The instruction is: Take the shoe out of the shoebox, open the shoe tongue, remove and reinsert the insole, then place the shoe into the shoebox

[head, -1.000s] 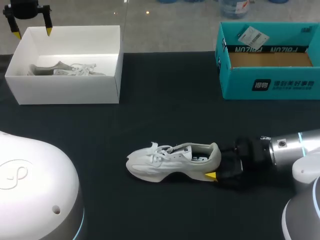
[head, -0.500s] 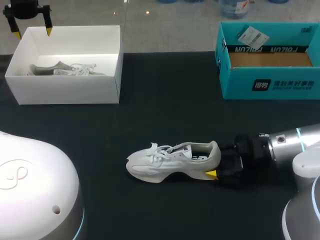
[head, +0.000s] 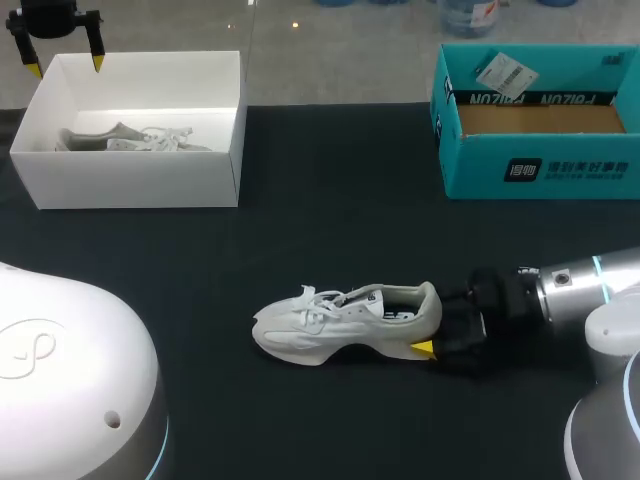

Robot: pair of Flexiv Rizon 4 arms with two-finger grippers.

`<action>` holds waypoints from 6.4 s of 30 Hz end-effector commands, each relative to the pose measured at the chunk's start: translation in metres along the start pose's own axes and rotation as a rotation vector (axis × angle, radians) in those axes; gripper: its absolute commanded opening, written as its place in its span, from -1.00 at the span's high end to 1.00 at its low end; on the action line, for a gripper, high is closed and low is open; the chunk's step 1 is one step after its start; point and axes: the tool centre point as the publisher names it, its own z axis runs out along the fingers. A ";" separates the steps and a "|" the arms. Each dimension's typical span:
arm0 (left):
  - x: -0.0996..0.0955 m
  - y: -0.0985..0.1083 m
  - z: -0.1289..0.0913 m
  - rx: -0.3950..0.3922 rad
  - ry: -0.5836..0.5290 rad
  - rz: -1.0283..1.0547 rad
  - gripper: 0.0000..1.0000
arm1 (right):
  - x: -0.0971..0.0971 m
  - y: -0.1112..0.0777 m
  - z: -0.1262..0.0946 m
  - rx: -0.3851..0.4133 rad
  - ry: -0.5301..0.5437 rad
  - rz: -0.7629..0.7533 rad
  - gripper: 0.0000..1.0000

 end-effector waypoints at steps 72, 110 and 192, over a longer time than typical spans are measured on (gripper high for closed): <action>-0.094 -0.226 -0.006 -0.030 -0.094 -0.483 -1.00 | 0.000 0.001 0.000 0.002 -0.002 0.000 1.00; -0.152 -0.306 0.006 0.310 0.089 -1.923 -1.00 | 0.000 0.001 0.000 0.002 -0.002 0.000 1.00; -0.347 -0.523 0.087 0.162 0.004 -2.449 -1.00 | 0.000 0.001 0.000 0.002 -0.002 0.000 1.00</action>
